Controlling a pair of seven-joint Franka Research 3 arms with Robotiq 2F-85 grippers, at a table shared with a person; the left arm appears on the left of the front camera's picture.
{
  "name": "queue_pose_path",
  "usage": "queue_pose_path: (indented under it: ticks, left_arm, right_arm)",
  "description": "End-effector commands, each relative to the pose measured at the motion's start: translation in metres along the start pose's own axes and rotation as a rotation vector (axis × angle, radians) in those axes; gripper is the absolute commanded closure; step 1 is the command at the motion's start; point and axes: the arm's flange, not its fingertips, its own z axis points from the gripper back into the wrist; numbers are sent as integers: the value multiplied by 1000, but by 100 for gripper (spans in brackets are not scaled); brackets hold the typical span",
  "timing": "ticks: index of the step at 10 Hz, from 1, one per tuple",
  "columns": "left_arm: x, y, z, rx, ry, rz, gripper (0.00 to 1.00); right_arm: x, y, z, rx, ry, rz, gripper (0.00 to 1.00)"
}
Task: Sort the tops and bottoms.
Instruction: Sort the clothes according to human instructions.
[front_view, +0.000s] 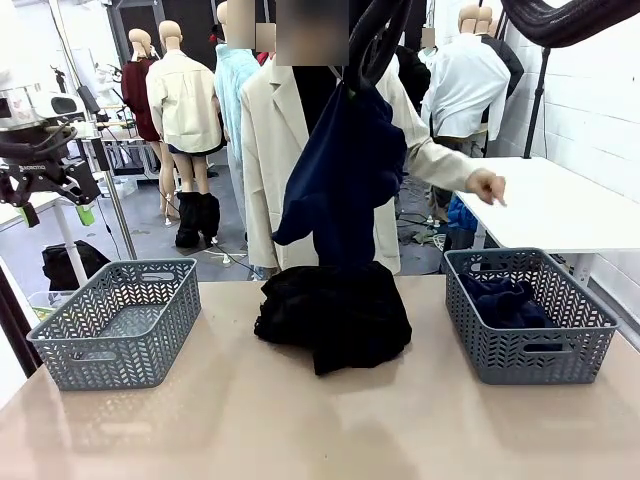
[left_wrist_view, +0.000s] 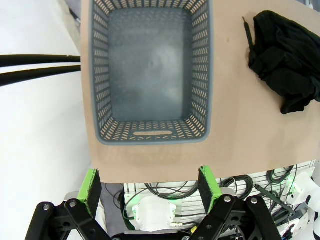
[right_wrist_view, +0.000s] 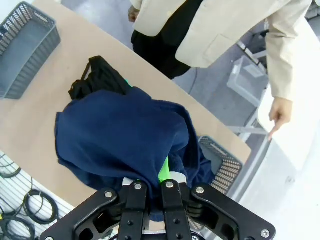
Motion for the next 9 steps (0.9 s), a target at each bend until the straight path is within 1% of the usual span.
queue_pose_path:
  ticks: [1, 9]
  left_arm:
    - [2, 0, 2, -10, -11, 21, 0]
    - [2, 0, 2, -10, -11, 21, 0]
  right_arm:
    - [-4, -1, 1, -8, -16, 11, 100]
    - [-4, -1, 1, -8, -16, 11, 100]
